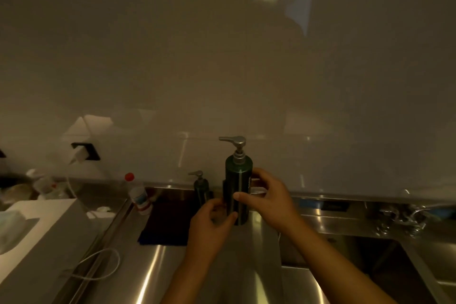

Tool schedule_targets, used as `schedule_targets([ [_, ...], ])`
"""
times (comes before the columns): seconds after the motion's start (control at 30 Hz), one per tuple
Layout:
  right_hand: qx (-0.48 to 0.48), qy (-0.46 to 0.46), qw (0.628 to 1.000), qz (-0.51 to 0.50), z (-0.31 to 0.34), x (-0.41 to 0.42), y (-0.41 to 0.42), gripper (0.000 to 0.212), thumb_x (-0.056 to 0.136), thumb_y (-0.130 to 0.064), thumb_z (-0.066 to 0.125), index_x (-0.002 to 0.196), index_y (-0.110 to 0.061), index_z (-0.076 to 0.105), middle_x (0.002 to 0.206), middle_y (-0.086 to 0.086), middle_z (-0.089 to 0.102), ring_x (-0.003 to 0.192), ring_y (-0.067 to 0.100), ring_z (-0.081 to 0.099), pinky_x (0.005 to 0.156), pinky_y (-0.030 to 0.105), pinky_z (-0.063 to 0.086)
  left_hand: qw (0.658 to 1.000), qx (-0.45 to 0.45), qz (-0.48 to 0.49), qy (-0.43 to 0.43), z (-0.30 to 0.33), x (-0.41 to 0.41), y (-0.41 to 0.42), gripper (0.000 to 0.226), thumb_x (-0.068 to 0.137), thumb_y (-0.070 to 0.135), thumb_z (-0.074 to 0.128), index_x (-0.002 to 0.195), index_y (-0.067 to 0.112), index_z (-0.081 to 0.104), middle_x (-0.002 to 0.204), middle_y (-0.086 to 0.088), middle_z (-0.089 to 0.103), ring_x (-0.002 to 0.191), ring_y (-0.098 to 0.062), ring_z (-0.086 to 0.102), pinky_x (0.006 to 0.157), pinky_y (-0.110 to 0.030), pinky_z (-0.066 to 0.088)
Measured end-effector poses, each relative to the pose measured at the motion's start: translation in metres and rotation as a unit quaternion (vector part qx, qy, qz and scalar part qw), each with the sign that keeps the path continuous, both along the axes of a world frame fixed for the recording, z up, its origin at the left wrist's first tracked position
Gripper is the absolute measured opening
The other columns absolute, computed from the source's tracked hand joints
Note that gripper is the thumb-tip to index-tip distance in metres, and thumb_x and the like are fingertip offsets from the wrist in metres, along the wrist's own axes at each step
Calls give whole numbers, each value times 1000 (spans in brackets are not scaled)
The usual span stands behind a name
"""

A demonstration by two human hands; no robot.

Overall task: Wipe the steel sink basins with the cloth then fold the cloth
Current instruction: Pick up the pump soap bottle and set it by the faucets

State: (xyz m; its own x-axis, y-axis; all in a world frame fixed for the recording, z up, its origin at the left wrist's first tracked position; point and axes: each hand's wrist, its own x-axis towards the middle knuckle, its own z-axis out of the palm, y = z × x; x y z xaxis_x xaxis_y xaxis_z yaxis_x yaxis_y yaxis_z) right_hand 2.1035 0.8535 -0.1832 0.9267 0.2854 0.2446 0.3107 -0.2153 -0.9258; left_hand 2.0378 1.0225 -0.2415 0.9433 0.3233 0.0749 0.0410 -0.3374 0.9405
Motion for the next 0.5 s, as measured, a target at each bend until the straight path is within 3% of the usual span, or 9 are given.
schedule_targets([
  [0.1, -6, 18, 1000, -21, -21, 20, 17, 57, 78, -33, 87, 128, -35, 62, 120, -17, 68, 113, 1, 62, 88, 24, 57, 1000, -20, 1, 16, -18, 20, 12, 29, 86, 25, 82, 113, 33, 71, 103, 15, 75, 94, 2, 70, 88, -32, 60],
  [0.27, -20, 56, 997, -48, -55, 49, 46, 56, 79, -27, 87, 129, -28, 62, 119, -16, 68, 108, -8, 61, 80, 7, 50, 998, -45, -12, 39, -55, 55, 38, 29, 89, 17, 79, 115, 28, 72, 102, 13, 76, 94, 1, 72, 87, -25, 59],
  [0.43, -35, 75, 994, -68, -93, 79, 72, 58, 77, -24, 88, 129, -26, 63, 118, -14, 69, 112, -1, 63, 85, 12, 52, 996, -68, -34, 54, -94, 84, 59, 36, 91, 12, 77, 122, 29, 70, 107, 14, 75, 100, 5, 70, 82, -11, 54],
  [0.5, -38, 88, 992, -80, -109, 90, 80, 58, 77, -22, 88, 129, -25, 63, 118, -13, 70, 110, -2, 63, 87, 14, 52, 995, -67, -48, 58, -109, 93, 64, 45, 90, 12, 77, 121, 42, 65, 113, 19, 72, 106, 8, 67, 86, -11, 52],
])
